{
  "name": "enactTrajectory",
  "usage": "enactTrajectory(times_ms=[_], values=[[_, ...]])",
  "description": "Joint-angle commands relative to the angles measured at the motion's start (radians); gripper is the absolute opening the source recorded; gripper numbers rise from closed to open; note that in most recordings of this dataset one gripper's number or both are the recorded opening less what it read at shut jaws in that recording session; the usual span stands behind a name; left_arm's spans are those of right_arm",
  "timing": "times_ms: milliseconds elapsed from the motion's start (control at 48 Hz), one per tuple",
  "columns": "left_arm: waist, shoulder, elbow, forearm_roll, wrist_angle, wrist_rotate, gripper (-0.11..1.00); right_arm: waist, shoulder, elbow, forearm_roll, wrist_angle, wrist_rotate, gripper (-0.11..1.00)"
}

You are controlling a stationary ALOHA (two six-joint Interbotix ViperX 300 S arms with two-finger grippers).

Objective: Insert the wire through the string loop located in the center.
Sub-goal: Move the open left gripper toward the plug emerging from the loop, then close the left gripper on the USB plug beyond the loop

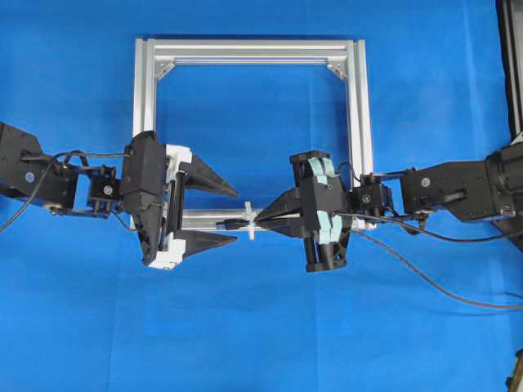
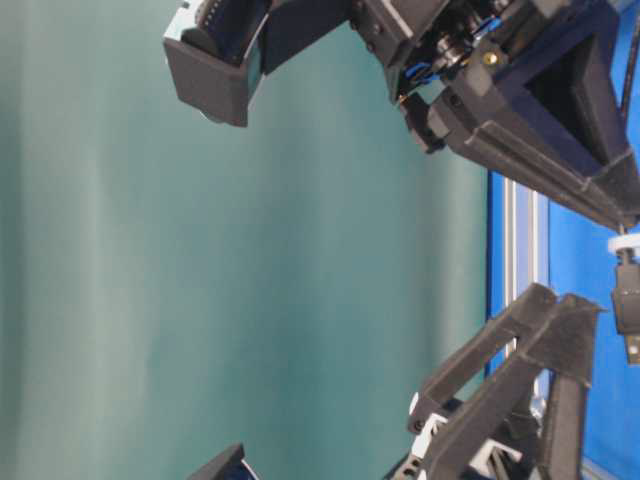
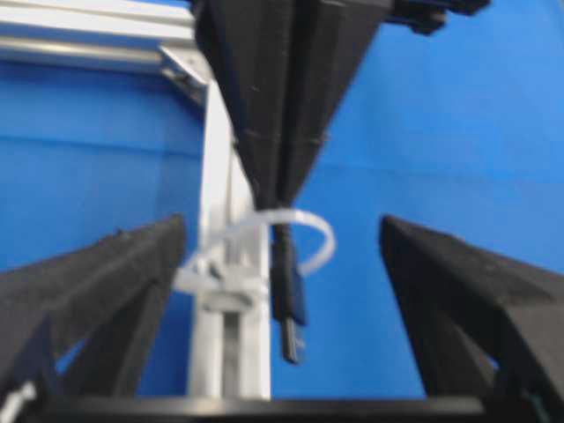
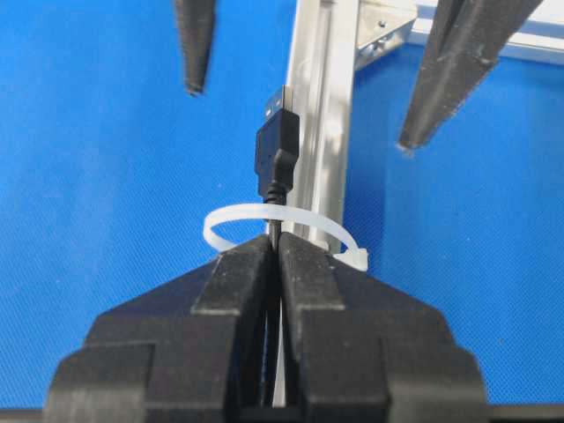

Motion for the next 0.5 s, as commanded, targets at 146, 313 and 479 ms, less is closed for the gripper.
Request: enactTrajectory(times_ms=[146,313,479], values=[[-0.005,-0.025,-0.009,0.003,0.026,0.000,0.92,0.002,-0.011,-0.015,-0.002,-0.011,-0.002,-0.02],[-0.005,-0.020,-0.014,0.003,0.049,0.000,0.92,0.002,-0.012,-0.014,-0.002,-0.011,-0.002,-0.02],[-0.005,0.005,-0.017,0.003,0.071,0.000,0.92,0.002,-0.012,-0.014,-0.002,-0.011,-0.003,-0.02]])
